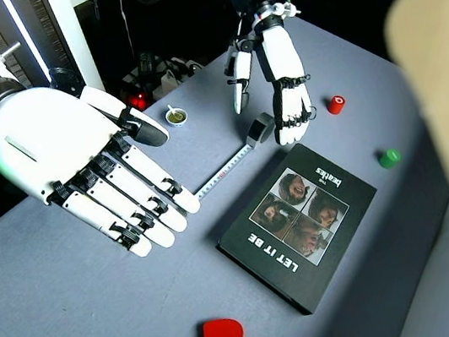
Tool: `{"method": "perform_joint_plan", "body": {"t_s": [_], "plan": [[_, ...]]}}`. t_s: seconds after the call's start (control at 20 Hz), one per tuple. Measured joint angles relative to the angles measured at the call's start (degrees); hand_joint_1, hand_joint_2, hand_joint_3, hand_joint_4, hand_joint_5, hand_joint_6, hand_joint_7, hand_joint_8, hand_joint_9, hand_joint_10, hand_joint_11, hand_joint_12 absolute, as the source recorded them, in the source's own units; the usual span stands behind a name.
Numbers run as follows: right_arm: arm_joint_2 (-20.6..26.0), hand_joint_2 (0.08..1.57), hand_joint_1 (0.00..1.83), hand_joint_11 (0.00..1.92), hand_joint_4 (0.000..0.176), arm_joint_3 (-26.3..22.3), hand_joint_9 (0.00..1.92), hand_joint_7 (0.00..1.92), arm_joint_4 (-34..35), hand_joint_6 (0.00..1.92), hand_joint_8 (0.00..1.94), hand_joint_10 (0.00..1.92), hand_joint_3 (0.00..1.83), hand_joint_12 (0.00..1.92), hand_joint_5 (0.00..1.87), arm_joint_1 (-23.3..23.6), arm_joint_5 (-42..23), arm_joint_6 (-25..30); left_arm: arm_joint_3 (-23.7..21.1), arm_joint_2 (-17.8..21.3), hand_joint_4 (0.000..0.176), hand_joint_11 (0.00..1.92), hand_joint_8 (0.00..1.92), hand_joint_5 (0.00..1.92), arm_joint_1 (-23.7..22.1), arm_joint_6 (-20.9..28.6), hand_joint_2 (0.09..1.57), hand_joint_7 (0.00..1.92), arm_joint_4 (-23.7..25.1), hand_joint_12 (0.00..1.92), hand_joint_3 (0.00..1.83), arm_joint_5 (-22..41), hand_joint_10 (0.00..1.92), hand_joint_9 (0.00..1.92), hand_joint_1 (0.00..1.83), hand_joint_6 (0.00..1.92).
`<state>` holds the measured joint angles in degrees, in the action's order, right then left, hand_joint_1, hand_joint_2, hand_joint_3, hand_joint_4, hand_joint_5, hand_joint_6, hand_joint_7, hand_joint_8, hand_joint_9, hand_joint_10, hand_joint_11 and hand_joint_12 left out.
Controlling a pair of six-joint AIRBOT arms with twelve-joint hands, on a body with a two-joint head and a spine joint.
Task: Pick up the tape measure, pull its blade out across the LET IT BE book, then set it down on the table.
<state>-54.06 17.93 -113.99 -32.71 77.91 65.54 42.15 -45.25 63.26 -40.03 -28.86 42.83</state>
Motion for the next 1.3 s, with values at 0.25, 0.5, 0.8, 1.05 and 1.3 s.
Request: {"method": "perform_joint_plan", "body": {"t_s": [0.25,0.5,0.8,1.05,1.3], "plan": [[0.0,1.2,0.19,0.0,0.011,0.0,0.37,0.42,-0.04,0.0,0.0,0.01,0.0,1.06,0.33,0.0,0.02,0.0,0.7,-0.72,0.0,0.04,0.0,0.34,0.48,0.48,1.1,0.35,-0.5,0.68,0.0,-1.05,0.0,0.28,0.95,0.0],[0.0,1.2,0.19,0.0,0.008,0.0,0.37,0.42,-0.04,0.0,0.0,0.01,0.0,1.07,0.34,0.0,0.02,0.0,1.55,-1.51,0.0,0.02,0.0,0.44,1.11,0.59,1.11,0.35,-0.63,0.67,0.0,-0.83,0.0,0.28,0.96,0.01],[0.0,1.21,0.19,0.0,0.005,0.0,0.39,0.43,0.0,0.0,0.0,0.01,0.0,1.09,0.32,0.0,0.02,0.0,2.95,-2.67,0.0,0.04,0.0,0.35,1.49,0.57,1.11,0.33,-0.7,0.68,0.0,-0.9,0.0,0.27,0.97,0.0],[0.0,1.21,0.19,0.0,0.004,0.0,0.39,0.44,-0.02,0.0,0.0,0.0,0.0,1.09,0.32,0.0,0.07,0.0,3.54,-3.19,0.0,0.04,0.01,0.34,2.08,-0.2,1.14,0.34,-1.46,0.68,0.0,-0.72,0.01,0.28,0.98,0.0],[0.0,1.21,0.19,0.0,0.003,0.0,0.39,0.44,-0.02,0.0,0.0,0.0,0.0,1.08,0.33,0.0,0.11,0.0,3.91,-3.87,0.0,0.07,0.01,0.34,2.45,-0.7,1.14,0.36,-1.57,0.69,0.0,-0.61,0.01,0.31,0.99,0.0]]}}
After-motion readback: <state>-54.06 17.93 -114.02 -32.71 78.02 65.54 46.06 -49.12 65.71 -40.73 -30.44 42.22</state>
